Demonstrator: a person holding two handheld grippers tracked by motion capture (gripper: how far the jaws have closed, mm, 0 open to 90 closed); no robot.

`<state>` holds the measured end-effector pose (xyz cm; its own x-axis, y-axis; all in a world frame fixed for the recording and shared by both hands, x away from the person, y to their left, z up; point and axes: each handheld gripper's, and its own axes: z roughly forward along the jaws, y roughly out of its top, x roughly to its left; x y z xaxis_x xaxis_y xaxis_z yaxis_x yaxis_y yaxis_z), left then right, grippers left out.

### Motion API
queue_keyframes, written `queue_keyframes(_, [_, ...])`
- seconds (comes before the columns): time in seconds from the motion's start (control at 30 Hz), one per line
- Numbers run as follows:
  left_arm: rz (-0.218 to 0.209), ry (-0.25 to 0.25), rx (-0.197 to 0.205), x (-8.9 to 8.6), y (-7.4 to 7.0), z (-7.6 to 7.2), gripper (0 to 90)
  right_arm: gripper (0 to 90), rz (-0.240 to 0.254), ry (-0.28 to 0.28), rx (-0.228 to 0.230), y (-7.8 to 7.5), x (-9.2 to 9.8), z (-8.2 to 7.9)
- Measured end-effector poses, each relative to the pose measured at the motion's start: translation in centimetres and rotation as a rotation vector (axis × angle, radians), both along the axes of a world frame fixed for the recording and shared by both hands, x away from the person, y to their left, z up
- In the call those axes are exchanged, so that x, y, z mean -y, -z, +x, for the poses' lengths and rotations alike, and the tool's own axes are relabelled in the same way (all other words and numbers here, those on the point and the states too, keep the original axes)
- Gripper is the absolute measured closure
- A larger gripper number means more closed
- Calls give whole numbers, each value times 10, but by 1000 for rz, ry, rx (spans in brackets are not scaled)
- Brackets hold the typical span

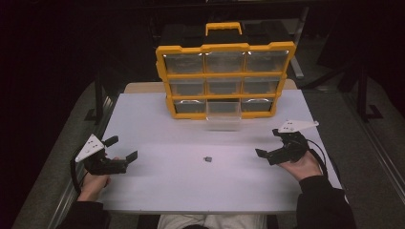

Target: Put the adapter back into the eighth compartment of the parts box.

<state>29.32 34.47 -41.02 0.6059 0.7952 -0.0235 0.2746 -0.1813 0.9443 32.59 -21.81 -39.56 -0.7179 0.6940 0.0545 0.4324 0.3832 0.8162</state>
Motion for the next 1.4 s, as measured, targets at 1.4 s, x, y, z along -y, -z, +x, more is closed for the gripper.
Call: queue_keyframes(1.4, [-10,-13,-8,-1,0,0,0,0,-112,-138,-9,-19,-55,24])
